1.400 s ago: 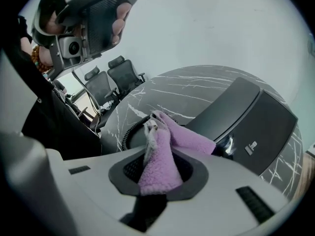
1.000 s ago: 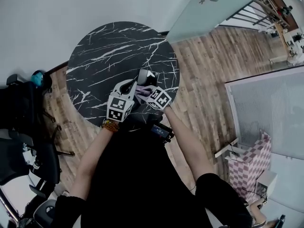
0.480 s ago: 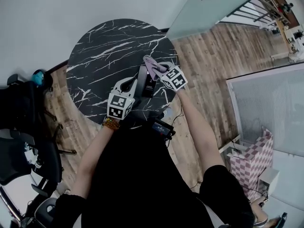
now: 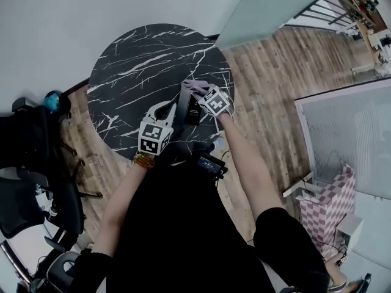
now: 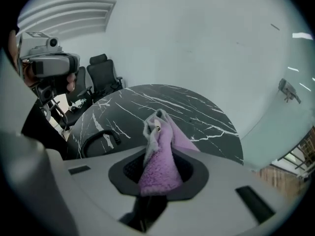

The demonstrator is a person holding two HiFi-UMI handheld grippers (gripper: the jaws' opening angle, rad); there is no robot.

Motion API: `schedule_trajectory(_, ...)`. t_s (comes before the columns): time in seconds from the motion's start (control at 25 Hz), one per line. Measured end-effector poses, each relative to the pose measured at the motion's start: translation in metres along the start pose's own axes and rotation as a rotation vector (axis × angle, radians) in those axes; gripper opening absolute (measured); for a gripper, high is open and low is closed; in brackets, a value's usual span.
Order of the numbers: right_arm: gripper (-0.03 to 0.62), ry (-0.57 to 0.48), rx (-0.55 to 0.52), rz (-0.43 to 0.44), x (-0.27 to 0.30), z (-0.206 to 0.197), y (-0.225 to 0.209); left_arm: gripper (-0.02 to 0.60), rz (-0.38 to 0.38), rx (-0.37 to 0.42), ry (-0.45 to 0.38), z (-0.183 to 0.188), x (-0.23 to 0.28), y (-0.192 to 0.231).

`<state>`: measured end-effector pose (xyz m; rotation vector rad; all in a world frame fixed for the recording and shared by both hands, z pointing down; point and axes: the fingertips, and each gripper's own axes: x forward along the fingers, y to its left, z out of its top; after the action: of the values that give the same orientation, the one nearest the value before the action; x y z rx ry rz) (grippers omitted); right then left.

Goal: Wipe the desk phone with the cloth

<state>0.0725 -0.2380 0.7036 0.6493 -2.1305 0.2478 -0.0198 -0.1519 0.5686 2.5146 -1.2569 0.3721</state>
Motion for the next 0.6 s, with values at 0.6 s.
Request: schedule_trajectory(0.6,0.078,-0.020,0.149,-0.002,0.0090,-0.0046,0.0059,0.020,0.002,-0.003,0.011,-0.0031,-0.0002,0.0058)
